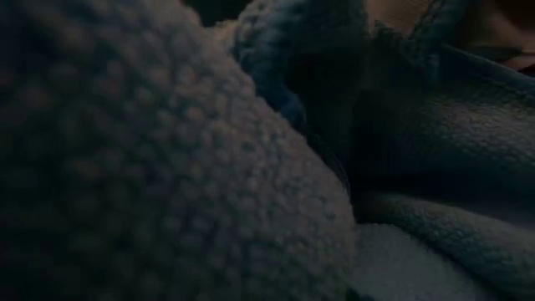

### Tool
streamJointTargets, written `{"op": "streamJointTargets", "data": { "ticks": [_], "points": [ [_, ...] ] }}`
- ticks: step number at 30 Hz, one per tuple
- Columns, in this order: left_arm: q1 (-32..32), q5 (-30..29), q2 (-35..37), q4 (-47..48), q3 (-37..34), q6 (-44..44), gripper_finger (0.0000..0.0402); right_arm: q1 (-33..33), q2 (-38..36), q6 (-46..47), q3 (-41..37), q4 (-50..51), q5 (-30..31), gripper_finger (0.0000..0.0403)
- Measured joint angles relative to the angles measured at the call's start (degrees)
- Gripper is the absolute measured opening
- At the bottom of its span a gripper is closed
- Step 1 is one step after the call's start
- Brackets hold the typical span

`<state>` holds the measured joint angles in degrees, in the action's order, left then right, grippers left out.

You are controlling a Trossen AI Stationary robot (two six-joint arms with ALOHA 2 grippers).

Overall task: Sort microfiber towel by color & place in baskets
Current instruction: Put the bottom right light blue microfiber cloth into the left transparent bin

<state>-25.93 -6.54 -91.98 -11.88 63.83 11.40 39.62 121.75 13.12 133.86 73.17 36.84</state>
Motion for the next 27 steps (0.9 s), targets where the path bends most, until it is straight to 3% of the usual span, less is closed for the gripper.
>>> {"op": "streamJointTargets", "data": {
  "ticks": [7, 14, 19, 23, 27],
  "points": [
    [0.0, 0.0, 0.0, 0.0, 0.0, 0.0, 0.0004, 0.0, 0.0, 0.1, 0.0, 0.0, -2.8, 0.0025],
    [0.0, -0.8, 0.3, -0.4, 0.0, 0.1, 0.0002, 0.1, 0.0, 6.0, 0.0, 0.3, -6.7, 0.0111],
    [0.1, -1.5, 2.0, -0.7, -0.1, 0.2, 0.0001, 0.0, 0.0, 8.7, 0.0, 0.6, -17.2, 0.0156],
    [0.1, -1.9, 4.1, -0.5, -0.1, 0.2, 0.0001, 0.1, -0.1, 13.5, 0.0, 1.2, -22.3, 0.0167],
    [0.2, -1.9, 6.4, -0.1, -0.1, 0.2, 0.0000, 0.0, -0.1, 16.9, 0.1, 2.7, -21.6, 0.0167]
  ]
}}
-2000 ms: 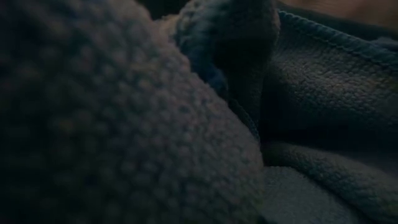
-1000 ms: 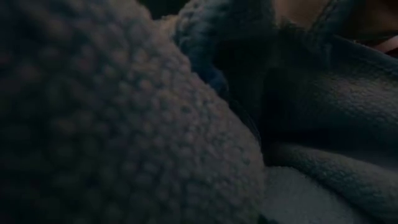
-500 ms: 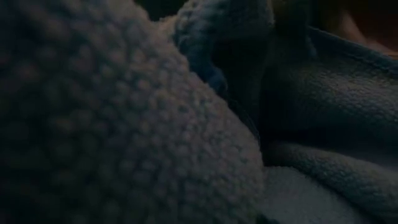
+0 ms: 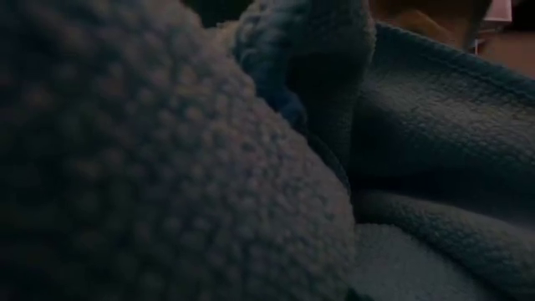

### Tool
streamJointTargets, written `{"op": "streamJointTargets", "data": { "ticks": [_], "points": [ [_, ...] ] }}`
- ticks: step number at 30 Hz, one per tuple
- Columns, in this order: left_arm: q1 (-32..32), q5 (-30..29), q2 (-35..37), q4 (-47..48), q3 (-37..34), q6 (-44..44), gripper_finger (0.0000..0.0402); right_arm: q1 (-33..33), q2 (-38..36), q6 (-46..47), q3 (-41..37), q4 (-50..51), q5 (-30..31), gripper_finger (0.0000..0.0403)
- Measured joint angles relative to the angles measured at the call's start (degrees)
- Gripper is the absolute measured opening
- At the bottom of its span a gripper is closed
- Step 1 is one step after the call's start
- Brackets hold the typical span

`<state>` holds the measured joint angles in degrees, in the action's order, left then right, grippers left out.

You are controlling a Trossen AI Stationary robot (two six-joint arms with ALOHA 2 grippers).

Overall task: Sort microfiber towel by color & place in baskets
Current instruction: Put the bottom right light blue microfiber cloth into the left transparent bin

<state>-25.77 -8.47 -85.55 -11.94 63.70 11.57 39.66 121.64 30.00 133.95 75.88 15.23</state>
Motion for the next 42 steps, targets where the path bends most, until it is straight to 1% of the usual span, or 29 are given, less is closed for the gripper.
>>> {"op": "streamJointTargets", "data": {
  "ticks": [4, 6, 11, 17, 24, 29, 33, 36, 42],
  "points": [
    [0.0, -0.1, 2.3, 0.4, 0.0, 0.0, 0.0000, 0.0, -0.1, 0.0, 0.1, 0.2, 0.9, 0.0168],
    [0.0, -0.5, 4.2, -1.1, 0.0, 0.0, 0.0000, 0.0, -0.1, 0.4, -0.1, 2.2, -2.4, 0.0168],
    [0.2, -0.8, 9.6, -0.7, 0.3, 0.0, 0.0000, 0.4, 0.4, 0.3, -0.2, 2.6, -3.4, 0.0168],
    [0.3, -2.1, 18.7, 1.2, 0.3, 0.5, 0.0000, 0.5, 0.1, 0.2, -0.1, 2.2, -2.9, 0.0168],
    [0.3, -7.5, 29.5, 13.5, 0.2, 4.9, 0.0000, 0.4, 0.1, 0.2, -0.1, 2.0, -2.8, 0.0168],
    [0.3, -12.0, 36.2, 25.9, 0.1, 10.7, 0.0000, 0.5, 0.1, 0.2, -0.1, 1.9, -2.8, 0.0168],
    [0.3, -15.2, 41.1, 35.4, 0.1, 17.4, 0.0000, 0.5, 0.1, 0.2, -0.1, 1.8, -2.8, 0.0168],
    [0.3, -16.3, 44.2, 42.7, 0.1, 23.9, 0.0000, 0.5, 0.1, 0.2, -0.1, 1.8, -2.8, 0.0168],
    [0.3, -16.5, 49.3, 56.2, 0.1, 36.5, 0.0000, 0.5, 0.1, 0.2, -0.1, 1.7, -2.8, 0.0168]
  ]
}}
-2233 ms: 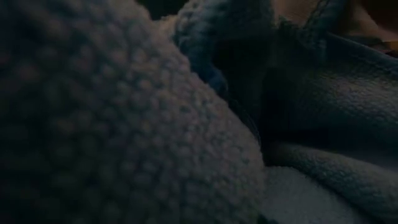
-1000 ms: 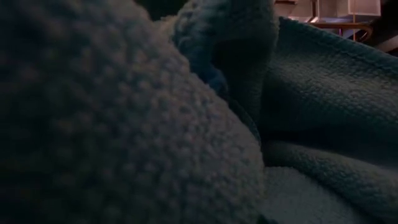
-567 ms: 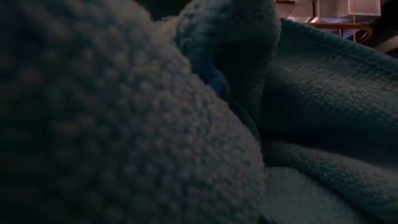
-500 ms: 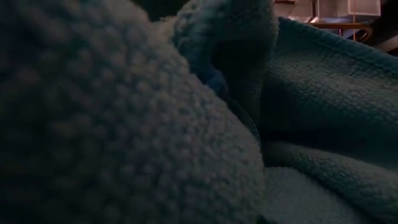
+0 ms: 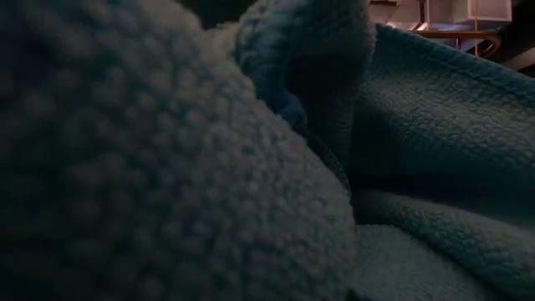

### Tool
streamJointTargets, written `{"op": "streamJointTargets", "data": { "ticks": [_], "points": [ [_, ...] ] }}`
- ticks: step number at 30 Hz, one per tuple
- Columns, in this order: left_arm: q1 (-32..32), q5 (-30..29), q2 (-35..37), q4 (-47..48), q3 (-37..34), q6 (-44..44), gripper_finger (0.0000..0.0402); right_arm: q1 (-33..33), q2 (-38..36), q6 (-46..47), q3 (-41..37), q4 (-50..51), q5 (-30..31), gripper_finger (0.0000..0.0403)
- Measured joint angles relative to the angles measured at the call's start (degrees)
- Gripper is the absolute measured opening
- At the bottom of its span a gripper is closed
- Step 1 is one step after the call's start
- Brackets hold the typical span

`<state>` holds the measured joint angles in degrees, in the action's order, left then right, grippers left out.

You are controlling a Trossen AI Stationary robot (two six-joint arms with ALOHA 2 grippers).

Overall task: Sort microfiber towel by color & place in baskets
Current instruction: Put the bottom right light blue microfiber cloth into the left transparent bin

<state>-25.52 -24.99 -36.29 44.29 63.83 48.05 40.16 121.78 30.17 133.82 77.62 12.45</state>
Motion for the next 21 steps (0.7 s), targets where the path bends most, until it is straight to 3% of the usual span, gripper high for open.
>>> {"op": "streamJointTargets", "data": {
  "ticks": [5, 10, 17, 21],
  "points": [
    [0.0, -0.5, 4.9, 10.0, 0.0, 8.2, 0.0000, 0.0, 0.0, 0.0, 0.0, 0.0, 0.0, 0.0168],
    [0.0, -6.3, 9.5, 16.7, 0.0, 11.8, 0.0000, 0.0, 0.0, 0.0, 0.0, 0.0, 0.0, 0.0168],
    [0.0, -21.1, 15.3, 16.8, 0.0, 11.4, 0.0000, 0.0, 0.0, 0.0, 0.0, 0.0, 0.0, 0.0168],
    [0.0, -19.6, 16.5, 17.5, 0.0, 11.4, 0.0000, 0.0, 0.0, 0.0, 0.0, 0.0, 0.1, 0.0168]
  ]
}}
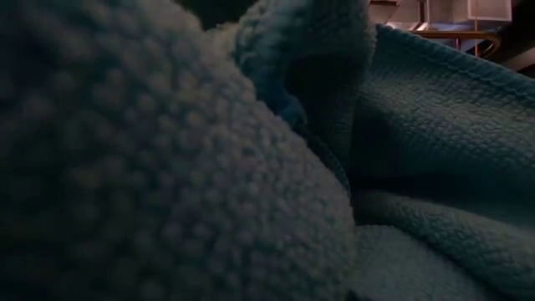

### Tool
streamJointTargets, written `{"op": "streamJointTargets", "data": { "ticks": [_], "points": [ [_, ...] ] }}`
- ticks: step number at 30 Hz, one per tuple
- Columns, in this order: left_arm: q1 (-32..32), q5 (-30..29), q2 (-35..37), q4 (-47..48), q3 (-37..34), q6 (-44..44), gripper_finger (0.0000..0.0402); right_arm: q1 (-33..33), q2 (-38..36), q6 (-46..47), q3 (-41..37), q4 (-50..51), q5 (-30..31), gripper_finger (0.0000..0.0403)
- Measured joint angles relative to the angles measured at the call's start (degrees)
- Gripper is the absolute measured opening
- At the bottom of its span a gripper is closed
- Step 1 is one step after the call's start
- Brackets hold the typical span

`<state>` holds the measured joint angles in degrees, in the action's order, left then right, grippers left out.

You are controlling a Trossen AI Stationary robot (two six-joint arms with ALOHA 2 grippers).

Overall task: Sort microfiber towel by color & place in baskets
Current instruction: Put the bottom right light blue microfiber cloth into the left transparent bin

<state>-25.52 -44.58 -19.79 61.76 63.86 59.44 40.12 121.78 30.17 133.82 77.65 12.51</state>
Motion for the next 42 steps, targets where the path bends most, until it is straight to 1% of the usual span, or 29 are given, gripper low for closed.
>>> {"op": "streamJointTargets", "data": {
  "ticks": [2, 5, 8, 10, 13, 16, 23, 31, 42],
  "points": [
    [0.0, 4.5, 0.0, 0.6, 0.0, 0.0, 0.0000, 0.0, 0.0, 0.0, 0.0, 0.0, 0.0, 0.0168],
    [0.0, 12.7, -0.2, 0.7, 0.0, 0.3, 0.0000, 0.0, 0.0, 0.0, 0.0, 0.0, 0.0, 0.0168],
    [0.0, 19.1, -1.4, 0.7, 0.0, 0.4, 0.0000, 0.0, 0.0, 0.0, 0.0, 0.0, 0.0, 0.0168],
    [0.0, 22.5, -2.4, 0.7, 0.0, 0.4, 0.0000, 0.0, 0.0, 0.0, 0.0, 0.0, 0.0, 0.0168],
    [0.0, 26.0, -4.2, 1.0, 0.0, 0.4, 0.0000, 0.0, 0.0, 0.0, 0.0, 0.0, 0.0, 0.0168],
    [0.0, 27.0, -6.6, 4.1, 0.0, 2.3, 0.0000, 0.0, 0.0, 0.0, 0.0, 0.0, 0.0, 0.0168],
    [0.0, 27.8, -13.0, 16.0, 0.0, 12.2, 0.0000, 0.0, 0.0, 0.0, 0.0, 0.0, 0.0, 0.0168],
    [0.0, 27.8, -24.1, 19.2, 0.0, 12.1, 0.0000, 0.0, 0.0, 0.0, 0.0, 0.0, 0.0, 0.0168],
    [0.0, 33.6, -40.1, 23.8, 0.0, 10.3, 0.0000, 0.0, 0.0, 0.0, 0.0, -0.2, 0.0, 0.0168]
  ]
}}
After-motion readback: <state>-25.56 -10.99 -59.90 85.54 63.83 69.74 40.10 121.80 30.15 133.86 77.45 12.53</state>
